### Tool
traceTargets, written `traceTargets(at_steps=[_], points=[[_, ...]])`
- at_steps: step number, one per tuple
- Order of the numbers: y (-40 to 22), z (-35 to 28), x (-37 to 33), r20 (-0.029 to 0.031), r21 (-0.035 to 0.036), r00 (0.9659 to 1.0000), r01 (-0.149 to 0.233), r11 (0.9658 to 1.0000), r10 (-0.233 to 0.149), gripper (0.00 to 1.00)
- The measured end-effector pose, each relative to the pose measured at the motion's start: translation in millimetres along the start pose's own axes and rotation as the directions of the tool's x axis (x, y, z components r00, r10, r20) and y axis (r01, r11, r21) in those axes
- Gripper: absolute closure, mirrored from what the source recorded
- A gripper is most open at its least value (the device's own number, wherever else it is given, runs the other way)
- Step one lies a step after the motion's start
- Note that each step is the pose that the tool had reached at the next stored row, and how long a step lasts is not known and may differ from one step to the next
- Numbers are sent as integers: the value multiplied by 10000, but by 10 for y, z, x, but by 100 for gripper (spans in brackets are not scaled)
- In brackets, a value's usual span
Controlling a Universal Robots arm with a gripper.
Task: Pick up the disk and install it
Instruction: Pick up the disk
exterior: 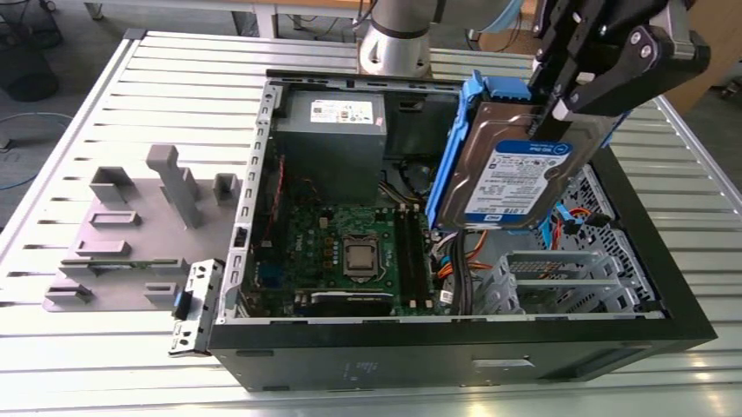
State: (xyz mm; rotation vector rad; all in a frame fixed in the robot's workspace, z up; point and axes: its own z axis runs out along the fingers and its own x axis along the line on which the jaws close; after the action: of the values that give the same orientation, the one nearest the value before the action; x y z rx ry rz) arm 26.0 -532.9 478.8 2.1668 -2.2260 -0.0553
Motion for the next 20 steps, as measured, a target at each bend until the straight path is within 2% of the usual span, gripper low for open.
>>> traceTargets(at_steps=[7,20], points=[[-3,7,107,12,0,10000,0,10000,0,65],[-10,20,247,12,0,10000,1,10000,-1,65]])
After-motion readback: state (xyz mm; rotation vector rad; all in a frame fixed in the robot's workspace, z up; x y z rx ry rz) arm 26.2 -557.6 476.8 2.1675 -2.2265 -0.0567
